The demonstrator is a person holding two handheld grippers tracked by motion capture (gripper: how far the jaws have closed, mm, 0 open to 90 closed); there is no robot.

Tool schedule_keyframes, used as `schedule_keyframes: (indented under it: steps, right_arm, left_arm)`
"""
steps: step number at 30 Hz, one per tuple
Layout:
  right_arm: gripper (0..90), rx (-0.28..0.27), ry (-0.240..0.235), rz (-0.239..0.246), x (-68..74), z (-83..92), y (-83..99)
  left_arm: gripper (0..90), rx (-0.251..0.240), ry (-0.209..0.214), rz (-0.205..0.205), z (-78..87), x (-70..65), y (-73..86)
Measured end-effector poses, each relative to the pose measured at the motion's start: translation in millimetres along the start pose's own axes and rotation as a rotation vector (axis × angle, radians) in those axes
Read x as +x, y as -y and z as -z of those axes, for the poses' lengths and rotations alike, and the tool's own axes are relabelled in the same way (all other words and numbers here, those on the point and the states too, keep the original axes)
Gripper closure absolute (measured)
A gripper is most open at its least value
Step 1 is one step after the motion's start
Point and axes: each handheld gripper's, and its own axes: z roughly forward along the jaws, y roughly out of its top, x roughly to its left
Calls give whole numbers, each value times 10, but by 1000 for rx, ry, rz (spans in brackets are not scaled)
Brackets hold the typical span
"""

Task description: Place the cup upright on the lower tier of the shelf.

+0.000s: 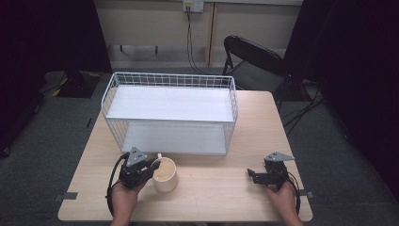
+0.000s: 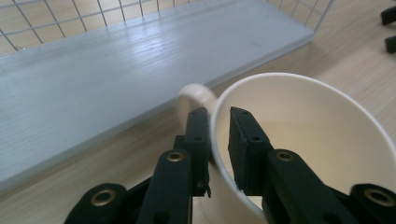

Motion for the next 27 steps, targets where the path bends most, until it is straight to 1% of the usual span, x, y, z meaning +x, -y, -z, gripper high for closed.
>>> schedule_keyframes:
  steps: [4, 6, 10, 14, 16, 20, 21, 24, 27]
  right_arm:
    - [124, 0, 0, 0, 0, 0, 0]
    - [124, 0, 0, 0, 0, 0, 0]
    - [124, 0, -1, 1, -1, -1, 0]
    - [124, 0, -1, 0, -1, -1, 0]
    - [124, 0, -1, 1, -1, -1, -1]
    - [124, 0, -1, 1, -1, -1, -1]
    - [124, 0, -1, 1, -1, -1, 0]
    - [124, 0, -1, 1, -1, -1, 0]
    - [124, 0, -1, 1, -1, -1, 0]
  left_arm:
    - [799, 1, -7, -15, -4, -4, 4]
    - [811, 4, -21, -38, 0, -14, -4]
    - [814, 6, -21, -48, 1, -16, -6]
    - [815, 0, -33, -48, 3, -33, -8]
    - [816, 3, -46, -62, 15, -35, -16]
    - [816, 4, -52, -47, 32, -18, -13]
    - [816, -6, -52, -35, 33, -16, -10]
    - [816, -11, -56, -32, 50, -6, -19]
    - [817, -16, -55, -21, 68, 6, -26]
